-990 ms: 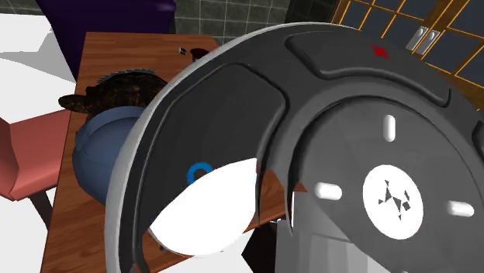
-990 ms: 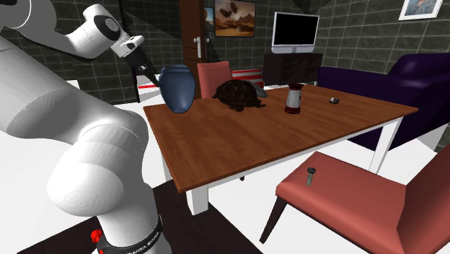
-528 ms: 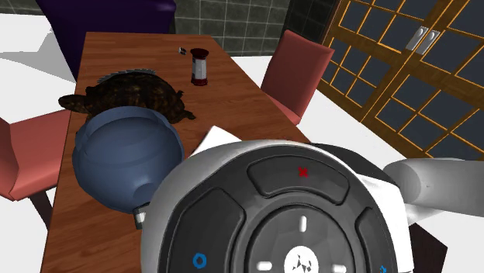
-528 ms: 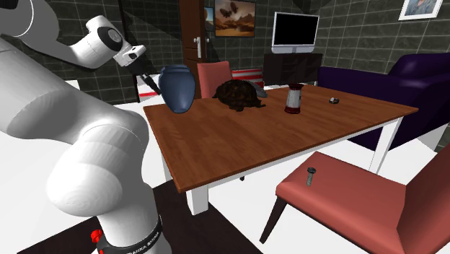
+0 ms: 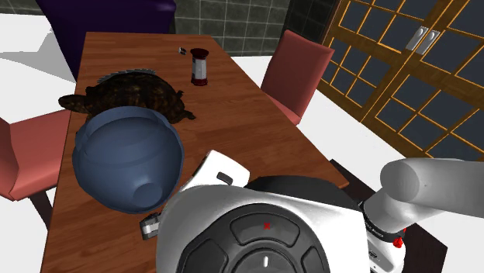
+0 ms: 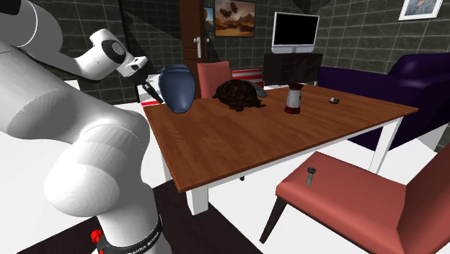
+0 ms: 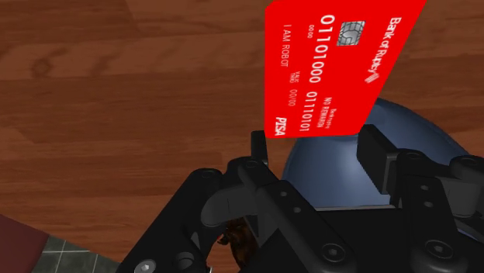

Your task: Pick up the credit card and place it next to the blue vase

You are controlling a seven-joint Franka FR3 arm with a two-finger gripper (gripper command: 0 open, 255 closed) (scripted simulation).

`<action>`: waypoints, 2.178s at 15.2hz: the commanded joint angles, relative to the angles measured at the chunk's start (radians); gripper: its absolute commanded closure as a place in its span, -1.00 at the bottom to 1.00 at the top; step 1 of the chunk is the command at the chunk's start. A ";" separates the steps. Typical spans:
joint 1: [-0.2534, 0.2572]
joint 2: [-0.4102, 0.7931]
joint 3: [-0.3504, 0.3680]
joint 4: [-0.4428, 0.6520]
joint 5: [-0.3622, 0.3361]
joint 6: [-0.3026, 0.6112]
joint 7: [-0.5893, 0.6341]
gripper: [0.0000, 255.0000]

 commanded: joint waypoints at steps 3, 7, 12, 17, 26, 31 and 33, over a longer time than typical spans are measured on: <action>-0.021 -0.012 0.041 -0.020 0.016 0.039 0.010 1.00; -0.044 -0.024 0.084 -0.039 0.034 0.079 0.018 1.00; -0.077 -0.042 0.141 -0.057 0.057 0.128 0.028 1.00; -0.089 -0.049 0.161 -0.062 0.065 0.144 0.031 1.00; -0.089 -0.049 0.161 -0.062 0.065 0.144 0.031 -1.00; 0.021 -0.030 0.060 -0.036 0.029 0.036 0.054 -1.00; 0.021 -0.030 0.060 -0.036 0.029 0.036 0.054 -1.00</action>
